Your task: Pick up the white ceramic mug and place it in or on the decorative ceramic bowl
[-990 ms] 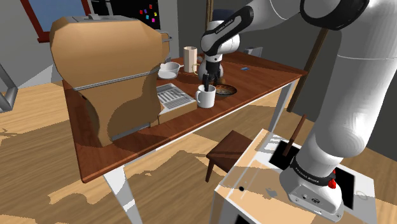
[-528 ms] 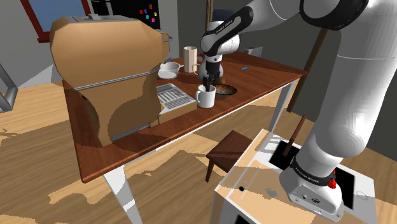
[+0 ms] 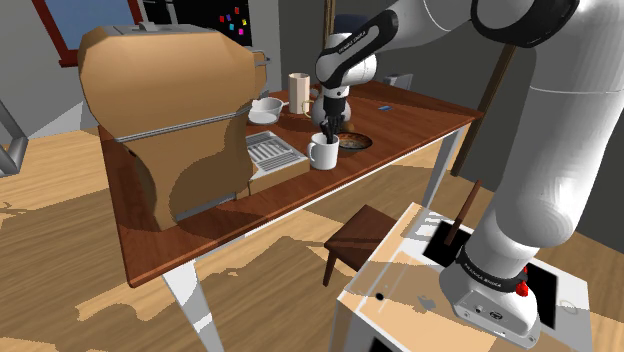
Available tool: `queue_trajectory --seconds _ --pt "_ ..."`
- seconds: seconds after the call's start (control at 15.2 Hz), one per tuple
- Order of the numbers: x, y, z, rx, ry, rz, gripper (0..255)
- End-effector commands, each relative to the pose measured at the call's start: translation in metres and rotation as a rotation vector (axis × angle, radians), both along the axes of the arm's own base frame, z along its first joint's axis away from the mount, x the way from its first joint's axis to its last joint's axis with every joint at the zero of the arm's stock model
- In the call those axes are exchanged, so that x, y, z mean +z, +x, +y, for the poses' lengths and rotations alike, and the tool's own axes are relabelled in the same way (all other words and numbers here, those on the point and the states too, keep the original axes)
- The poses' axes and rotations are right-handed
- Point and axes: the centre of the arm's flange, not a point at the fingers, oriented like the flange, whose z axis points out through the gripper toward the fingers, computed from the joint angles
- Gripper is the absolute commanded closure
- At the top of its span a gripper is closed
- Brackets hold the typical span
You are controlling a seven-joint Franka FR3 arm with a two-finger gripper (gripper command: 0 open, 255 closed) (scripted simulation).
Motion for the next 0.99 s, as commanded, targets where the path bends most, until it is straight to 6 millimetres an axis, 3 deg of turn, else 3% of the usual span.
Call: queue_trajectory --seconds 0.0,0.92 --pt "0.000 0.000 0.000 0.000 0.000 0.000 255" --pt "0.074 0.000 0.000 0.000 0.000 0.000 255"
